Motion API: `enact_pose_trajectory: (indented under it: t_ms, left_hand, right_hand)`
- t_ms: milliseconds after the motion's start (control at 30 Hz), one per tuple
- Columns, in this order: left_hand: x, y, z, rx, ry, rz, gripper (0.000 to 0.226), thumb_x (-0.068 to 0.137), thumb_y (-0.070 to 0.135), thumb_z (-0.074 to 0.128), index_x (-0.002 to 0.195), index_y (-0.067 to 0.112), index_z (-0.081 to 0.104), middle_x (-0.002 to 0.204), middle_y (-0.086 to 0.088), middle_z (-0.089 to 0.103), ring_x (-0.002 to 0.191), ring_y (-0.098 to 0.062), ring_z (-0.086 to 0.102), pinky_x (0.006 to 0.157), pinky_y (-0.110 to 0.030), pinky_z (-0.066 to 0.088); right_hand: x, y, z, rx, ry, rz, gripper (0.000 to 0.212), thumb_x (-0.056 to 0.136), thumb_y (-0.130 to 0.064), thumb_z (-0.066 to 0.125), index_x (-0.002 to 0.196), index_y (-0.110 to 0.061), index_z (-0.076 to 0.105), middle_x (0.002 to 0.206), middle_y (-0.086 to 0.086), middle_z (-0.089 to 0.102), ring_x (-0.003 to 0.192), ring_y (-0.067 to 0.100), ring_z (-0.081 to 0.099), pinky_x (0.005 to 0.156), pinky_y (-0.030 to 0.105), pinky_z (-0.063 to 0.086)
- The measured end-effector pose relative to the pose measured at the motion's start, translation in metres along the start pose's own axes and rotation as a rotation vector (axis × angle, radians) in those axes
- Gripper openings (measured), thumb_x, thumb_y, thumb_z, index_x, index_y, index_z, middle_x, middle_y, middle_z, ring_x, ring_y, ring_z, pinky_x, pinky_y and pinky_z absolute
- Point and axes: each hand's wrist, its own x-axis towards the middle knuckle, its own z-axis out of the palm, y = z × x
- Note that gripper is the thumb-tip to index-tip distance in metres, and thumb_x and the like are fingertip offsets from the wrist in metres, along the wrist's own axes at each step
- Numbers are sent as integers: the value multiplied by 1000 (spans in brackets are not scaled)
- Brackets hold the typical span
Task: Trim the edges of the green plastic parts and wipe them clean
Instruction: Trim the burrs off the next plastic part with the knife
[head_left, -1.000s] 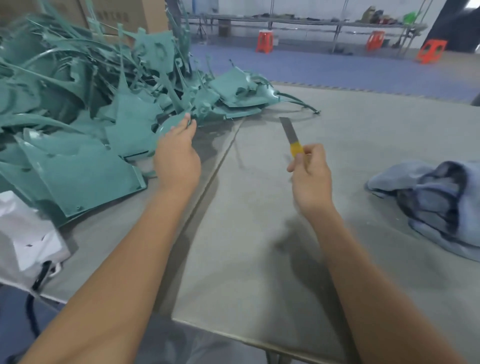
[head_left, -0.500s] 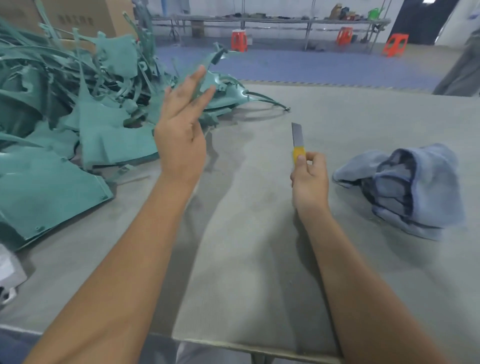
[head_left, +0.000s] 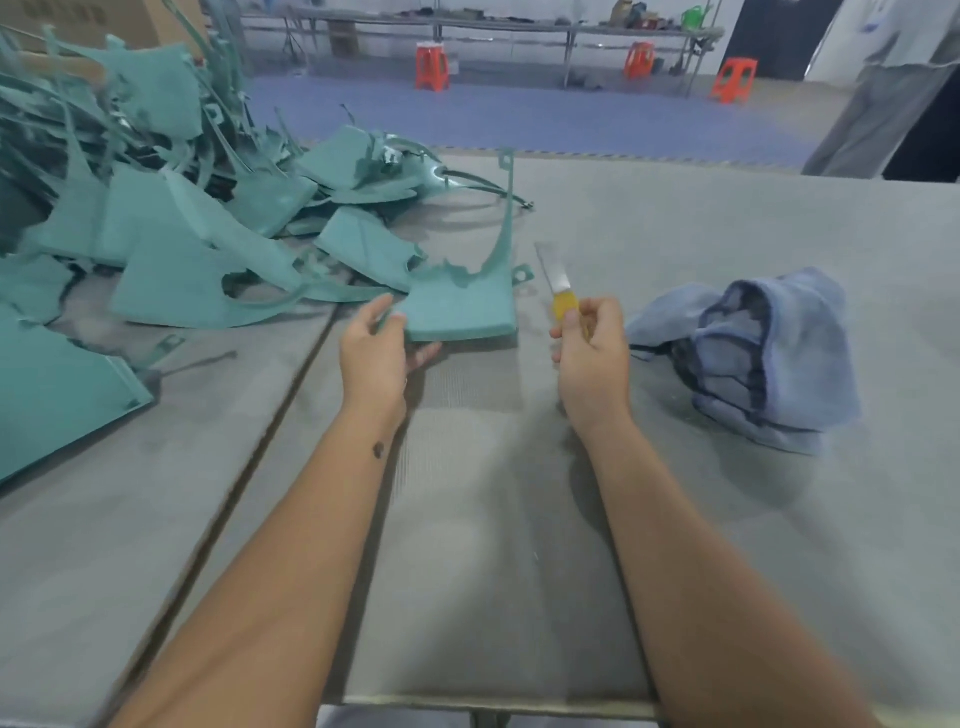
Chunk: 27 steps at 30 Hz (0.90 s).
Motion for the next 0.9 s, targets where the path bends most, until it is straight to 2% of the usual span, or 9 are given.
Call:
enact_pose_trajectory:
  t_ms: [133, 233, 400, 500, 567, 667, 733, 833, 900]
  left_hand:
    - [-1, -3, -3, 109, -55, 71, 43, 87, -1, 63, 123, 19, 52, 114, -4, 57, 55, -3, 65, 53, -17, 51]
    - [-3, -1, -3, 75, -42, 54, 51, 82, 1, 67, 127, 17, 49, 106, -6, 62, 57, -6, 57, 50, -17, 46]
    - [-5, 12, -9, -318, -6, -124, 9, 87, 1, 62, 96, 3, 63, 73, -2, 61, 46, -5, 46, 40, -14, 34]
    - [-7, 14, -8, -278, 63, -134, 8, 87, 7, 63, 80, 12, 61, 68, 0, 60, 46, -5, 47, 39, -15, 31]
    - [-10, 14, -4, -209, 62, -124, 4, 87, 15, 65, 83, 15, 65, 74, 0, 67, 58, -10, 60, 48, -20, 43]
    - [-17, 12, 2, -277, -117, -185, 27, 92, 34, 61, 106, 13, 70, 101, -6, 74, 91, -22, 72, 78, -34, 57]
    - [-23, 12, 4, -274, -301, -235, 34, 95, 43, 55, 108, 16, 70, 105, -7, 74, 94, -22, 72, 72, -36, 59]
    - [-34, 8, 8, -163, -488, -209, 16, 94, 22, 57, 97, 17, 72, 99, -6, 75, 88, -22, 73, 64, -31, 58]
    - [-37, 5, 9, -13, -470, -128, 22, 86, -1, 56, 94, 14, 71, 91, -3, 76, 83, -21, 72, 63, -28, 58]
  right_hand:
    - [-3, 0, -1, -49, -30, -41, 19, 97, -21, 44, 82, -32, 42, 73, -9, 59, 62, 15, 48, 62, 40, 45]
    - [-3, -2, -1, -8, -53, 21, 20, 96, -15, 46, 82, -29, 42, 72, -8, 64, 58, 13, 48, 59, 35, 43]
    - [0, -11, -7, 315, -84, 207, 21, 86, -3, 56, 85, -19, 44, 76, 1, 72, 54, 11, 52, 53, 23, 40]
    - [1, -14, -9, 400, -221, 246, 16, 89, -6, 58, 95, -17, 47, 82, 3, 74, 60, 12, 60, 55, 19, 45]
    - [-1, -14, -6, 368, -292, 248, 15, 91, -5, 56, 99, -17, 51, 80, 2, 74, 61, 12, 62, 54, 19, 44]
    - [-6, -13, -1, 280, -377, 218, 17, 93, -4, 53, 101, -19, 54, 77, -3, 72, 61, 9, 62, 54, 15, 43]
    - [-7, -12, 1, 251, -400, 210, 17, 94, -4, 52, 100, -20, 56, 77, -4, 70, 62, 9, 61, 55, 14, 42]
    - [-6, -13, 1, 284, -340, 246, 16, 93, -1, 50, 96, -16, 55, 76, 0, 68, 59, 9, 61, 54, 15, 43]
    - [-6, -14, 0, 305, -284, 277, 17, 92, 2, 49, 93, -15, 52, 73, 1, 68, 55, 8, 61, 52, 16, 44]
